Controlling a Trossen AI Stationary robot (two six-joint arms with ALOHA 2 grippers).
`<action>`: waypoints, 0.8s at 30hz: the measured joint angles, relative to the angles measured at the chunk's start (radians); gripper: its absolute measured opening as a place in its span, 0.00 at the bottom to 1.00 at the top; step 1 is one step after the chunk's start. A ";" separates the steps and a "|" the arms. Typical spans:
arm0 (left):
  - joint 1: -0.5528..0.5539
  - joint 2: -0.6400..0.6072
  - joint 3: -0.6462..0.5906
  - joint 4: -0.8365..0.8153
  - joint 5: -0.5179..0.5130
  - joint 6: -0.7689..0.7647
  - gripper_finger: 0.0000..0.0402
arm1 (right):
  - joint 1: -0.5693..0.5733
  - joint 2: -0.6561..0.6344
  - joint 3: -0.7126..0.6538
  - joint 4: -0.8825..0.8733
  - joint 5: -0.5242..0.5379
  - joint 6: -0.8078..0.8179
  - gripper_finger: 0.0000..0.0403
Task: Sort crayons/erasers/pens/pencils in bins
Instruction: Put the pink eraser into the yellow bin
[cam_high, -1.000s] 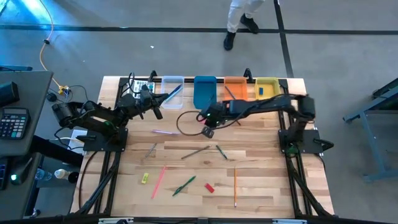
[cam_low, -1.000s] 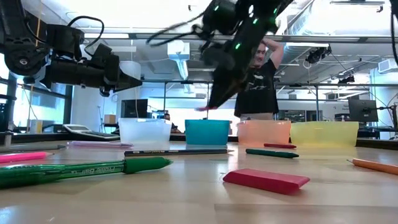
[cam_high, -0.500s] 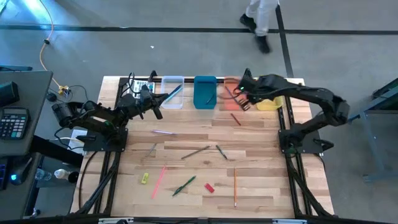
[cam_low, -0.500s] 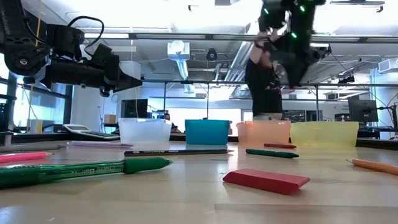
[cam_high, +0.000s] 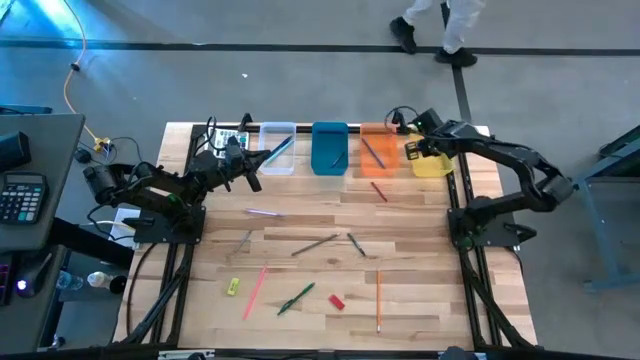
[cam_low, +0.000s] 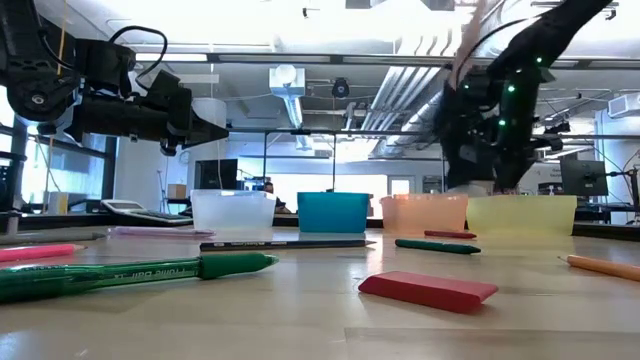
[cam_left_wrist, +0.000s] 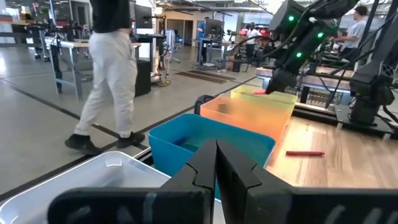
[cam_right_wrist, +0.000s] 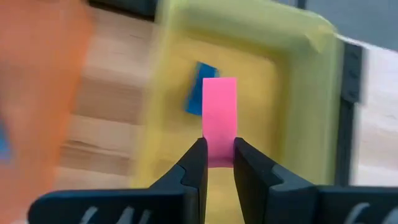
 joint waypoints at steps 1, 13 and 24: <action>0.000 0.000 0.000 0.000 0.001 -0.001 0.00 | 0.001 0.008 0.001 0.004 -0.002 0.007 0.11; 0.000 0.000 0.000 0.000 0.001 -0.001 0.00 | -0.026 0.175 0.001 0.085 0.042 0.249 0.11; 0.000 0.000 0.000 -0.020 0.001 0.009 0.00 | -0.038 0.208 0.025 0.093 0.054 0.333 0.17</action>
